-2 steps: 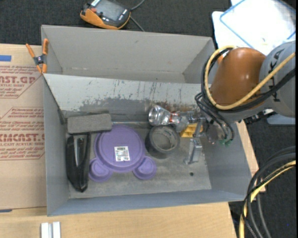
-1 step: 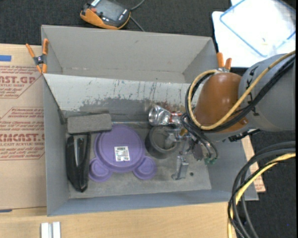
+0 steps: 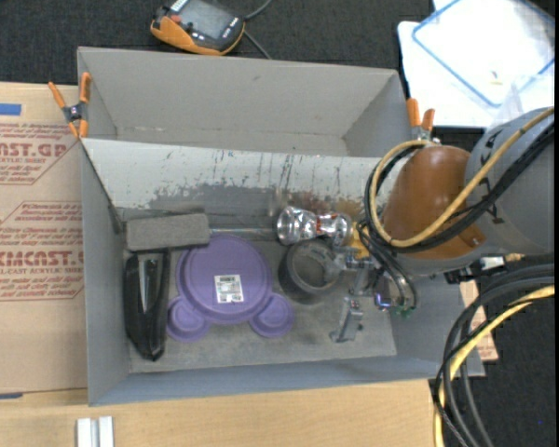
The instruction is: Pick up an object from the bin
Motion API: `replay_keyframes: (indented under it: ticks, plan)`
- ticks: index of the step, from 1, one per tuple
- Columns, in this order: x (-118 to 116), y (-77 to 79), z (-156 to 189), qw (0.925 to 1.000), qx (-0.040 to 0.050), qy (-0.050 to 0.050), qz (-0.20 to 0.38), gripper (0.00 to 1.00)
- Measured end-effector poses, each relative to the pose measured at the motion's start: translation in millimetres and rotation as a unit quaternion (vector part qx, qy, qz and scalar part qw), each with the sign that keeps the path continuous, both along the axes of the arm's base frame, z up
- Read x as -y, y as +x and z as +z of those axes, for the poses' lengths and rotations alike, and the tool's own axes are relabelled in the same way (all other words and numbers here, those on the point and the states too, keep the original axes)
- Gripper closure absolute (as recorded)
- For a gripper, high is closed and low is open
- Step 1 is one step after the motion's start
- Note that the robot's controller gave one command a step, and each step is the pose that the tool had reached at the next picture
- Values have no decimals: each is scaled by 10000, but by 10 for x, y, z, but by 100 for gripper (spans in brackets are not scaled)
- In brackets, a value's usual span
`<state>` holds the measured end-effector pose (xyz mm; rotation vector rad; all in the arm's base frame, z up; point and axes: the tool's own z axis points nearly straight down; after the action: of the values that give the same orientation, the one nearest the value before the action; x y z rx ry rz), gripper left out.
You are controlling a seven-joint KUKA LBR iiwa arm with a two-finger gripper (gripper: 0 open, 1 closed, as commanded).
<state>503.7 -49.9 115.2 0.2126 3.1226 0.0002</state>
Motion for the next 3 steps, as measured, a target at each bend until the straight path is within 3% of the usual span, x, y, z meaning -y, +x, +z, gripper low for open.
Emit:
replay_keyframes:
  ticks: [1, 2, 3]
  plan:
    - [-23, 128, -460, 9991, -46, 4, 423, 0]
    - [-258, -9, -450, 9965, 25, 11, -839, 100]
    - [-258, -9, -450, 9965, 25, 10, -839, 100]
